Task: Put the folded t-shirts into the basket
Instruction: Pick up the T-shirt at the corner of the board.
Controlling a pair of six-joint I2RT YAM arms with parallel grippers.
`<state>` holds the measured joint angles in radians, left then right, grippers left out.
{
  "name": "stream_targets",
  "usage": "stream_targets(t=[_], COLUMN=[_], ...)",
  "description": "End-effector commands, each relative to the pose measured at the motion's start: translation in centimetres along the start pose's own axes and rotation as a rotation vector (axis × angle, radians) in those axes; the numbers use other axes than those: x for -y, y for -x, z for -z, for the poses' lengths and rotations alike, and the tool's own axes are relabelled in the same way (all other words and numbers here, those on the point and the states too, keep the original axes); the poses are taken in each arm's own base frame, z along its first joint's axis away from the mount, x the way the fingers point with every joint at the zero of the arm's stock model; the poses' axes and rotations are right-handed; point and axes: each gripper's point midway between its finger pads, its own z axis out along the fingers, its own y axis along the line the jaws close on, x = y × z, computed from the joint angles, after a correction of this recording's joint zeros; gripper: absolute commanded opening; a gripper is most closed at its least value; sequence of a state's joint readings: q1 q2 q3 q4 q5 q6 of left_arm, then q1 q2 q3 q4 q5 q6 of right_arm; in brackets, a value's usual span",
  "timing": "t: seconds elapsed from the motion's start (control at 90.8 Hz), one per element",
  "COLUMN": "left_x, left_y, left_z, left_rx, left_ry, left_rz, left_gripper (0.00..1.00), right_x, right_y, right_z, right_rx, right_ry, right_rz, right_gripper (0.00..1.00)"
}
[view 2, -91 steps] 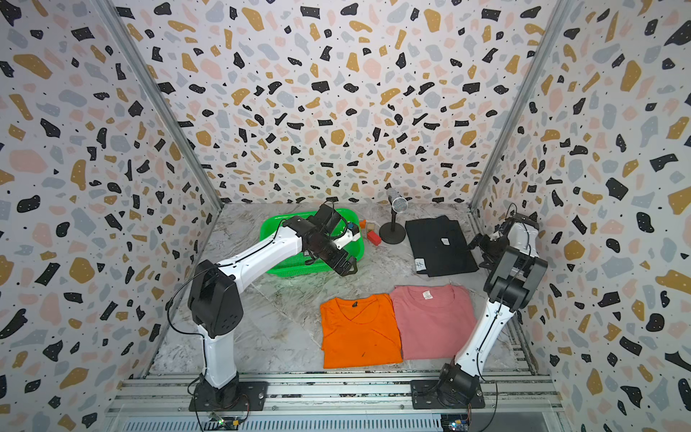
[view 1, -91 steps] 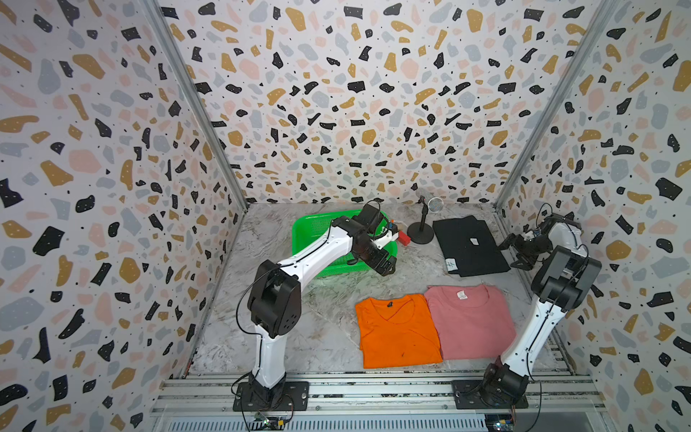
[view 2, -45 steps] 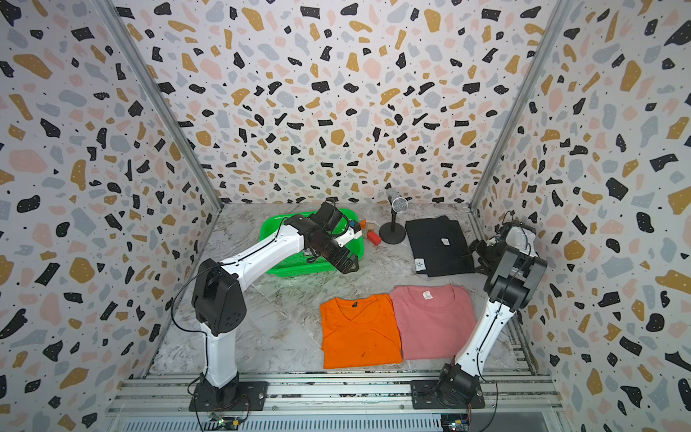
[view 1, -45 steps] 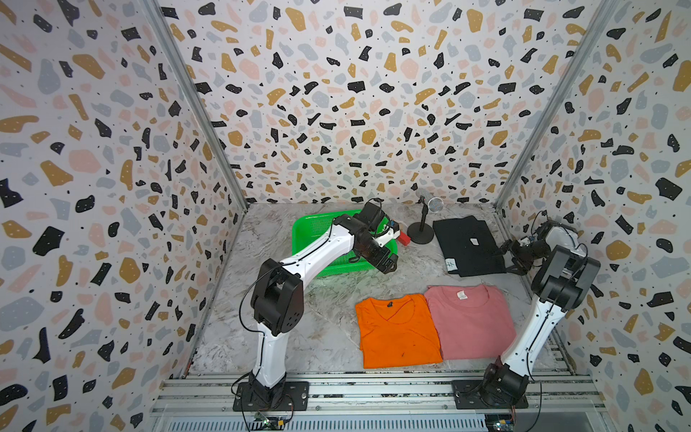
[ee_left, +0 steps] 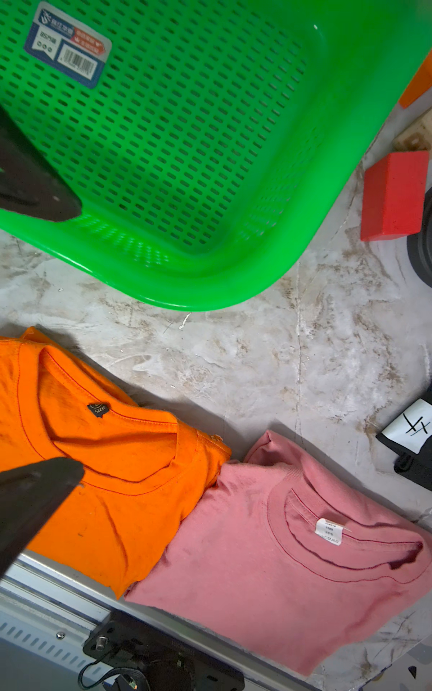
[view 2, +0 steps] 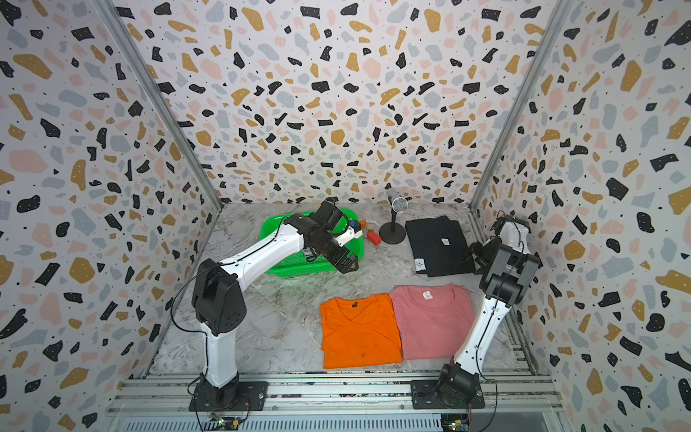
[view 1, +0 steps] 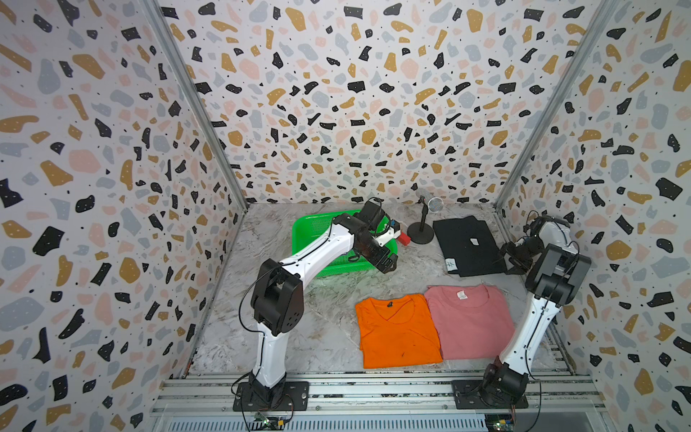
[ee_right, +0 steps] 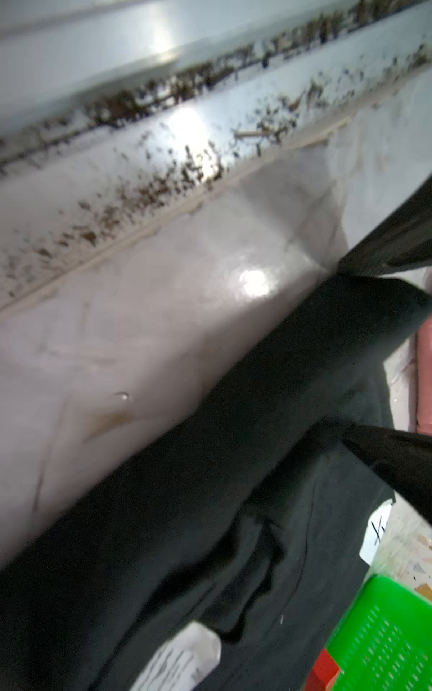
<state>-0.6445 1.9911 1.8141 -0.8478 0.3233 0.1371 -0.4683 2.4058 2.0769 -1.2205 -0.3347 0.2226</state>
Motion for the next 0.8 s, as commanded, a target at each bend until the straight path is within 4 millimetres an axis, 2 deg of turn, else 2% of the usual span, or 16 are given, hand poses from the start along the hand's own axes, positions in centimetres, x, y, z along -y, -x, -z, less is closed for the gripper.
stream_targets(t=[0.0, 0.176, 0.308, 0.452, 0.551, 0.595, 0.793], left_x=[0.2, 1.0, 1.3, 2.8, 3.8, 4.2, 4.5], left_y=[0.8, 1.1, 1.5, 2.1, 2.6, 2.8, 4.2], left_z=[0.0, -0.1, -0.3, -0.8, -1.5, -1.8, -3.6], left_rx=[0.015, 0.026, 0.034, 0.048, 0.057, 0.062, 0.104], left_ry=[-0.021, -0.049, -0.058, -0.111, -0.151, -0.166, -0.186], left_rz=[-0.005, -0.011, -0.014, -0.021, -0.004, 0.004, 0.043], left_gripper=[1.00, 1.00, 1.00, 1.00, 1.00, 1.00, 1.00], right_x=[0.1, -0.5, -1.4, -2.5, -3.0, -3.1, -4.2], right_y=[-1.1, -1.0, -0.8, -0.6, -1.1, -1.0, -1.2], right_z=[0.5, 0.2, 0.5, 1.6, 2.1, 2.4, 4.3], right_rx=[-0.036, -0.046, -0.035, 0.013, 0.052, 0.080, 0.195], right_ry=[-0.048, -0.027, 0.015, 0.014, 0.016, 0.017, 0.078], right_rz=[0.001, 0.005, 0.013, 0.045, 0.050, 0.053, 0.018], right_gripper=[0.63, 0.52, 0.29, 0.14, 0.07, 0.01, 0.00])
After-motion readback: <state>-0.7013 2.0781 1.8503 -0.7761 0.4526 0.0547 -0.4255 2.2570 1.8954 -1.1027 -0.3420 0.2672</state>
